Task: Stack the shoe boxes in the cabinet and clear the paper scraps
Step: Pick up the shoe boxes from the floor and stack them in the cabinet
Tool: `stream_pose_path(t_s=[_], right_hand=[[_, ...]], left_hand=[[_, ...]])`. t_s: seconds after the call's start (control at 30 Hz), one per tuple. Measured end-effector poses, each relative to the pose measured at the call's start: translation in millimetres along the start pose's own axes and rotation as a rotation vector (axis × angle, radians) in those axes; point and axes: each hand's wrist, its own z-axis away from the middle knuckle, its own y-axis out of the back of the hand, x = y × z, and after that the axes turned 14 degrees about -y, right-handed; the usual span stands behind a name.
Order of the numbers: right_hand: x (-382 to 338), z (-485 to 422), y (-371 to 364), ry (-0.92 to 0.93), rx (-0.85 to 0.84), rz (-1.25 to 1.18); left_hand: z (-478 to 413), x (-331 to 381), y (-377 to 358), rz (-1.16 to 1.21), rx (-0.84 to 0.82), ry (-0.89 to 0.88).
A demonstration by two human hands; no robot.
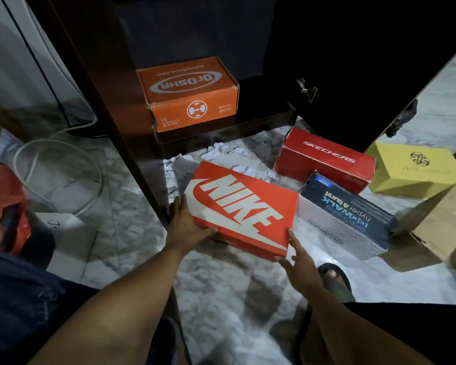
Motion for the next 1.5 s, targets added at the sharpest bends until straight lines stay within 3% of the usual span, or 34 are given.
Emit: stream_pose_path(t_s=[0.17,0.3,0.47,0.53,0.77,0.9,1.03,1.1,1.27,1.4,1.47,1.5], right_hand=[[3,-8,12,0.013,0.04,0.064],[-10,-8,1,-0.108,-0.081,-0.272],[1,-13,2,-0.147,-0.073,-0.521],[1,-14,8,-0.15,-0.079,-0.548],[-18,-15,27,-0.053,-0.069,-0.633],[-54,-20,49,0.024,-0.016,-0.513],[-116,-40,93,0.129,-0.02,-0.349],[-151,-67,120,0.178,-0.042,-0.297],[-257,-146,186,0.291,0.057,-0.034],[-332,-186,216,0.272,0.015,0.244],[-344,-208,213,0.235,-0.059,0.196],[-343,-223,207,0.23,-0.02,0.154]], left_hand=[[-6,-12,-14,-0.186,-0.063,0.0],[-12,-11,-15,-0.229,-0.014,0.024],[-7,-19,-14,-0.299,-0.167,0.066],[-1,-24,-11,-0.204,-0.151,0.006],[19,1,6,0.237,0.163,-0.201],[16,14,9,0.439,0.228,-0.25],[-7,31,16,0.454,0.355,-0.158],[-33,50,23,0.568,0.409,-0.141],[-111,90,54,0.692,0.698,-0.2],[-169,109,77,0.71,0.834,-0.244],[-195,107,84,0.714,0.84,-0.281],[-205,106,89,0.678,0.833,-0.294]])
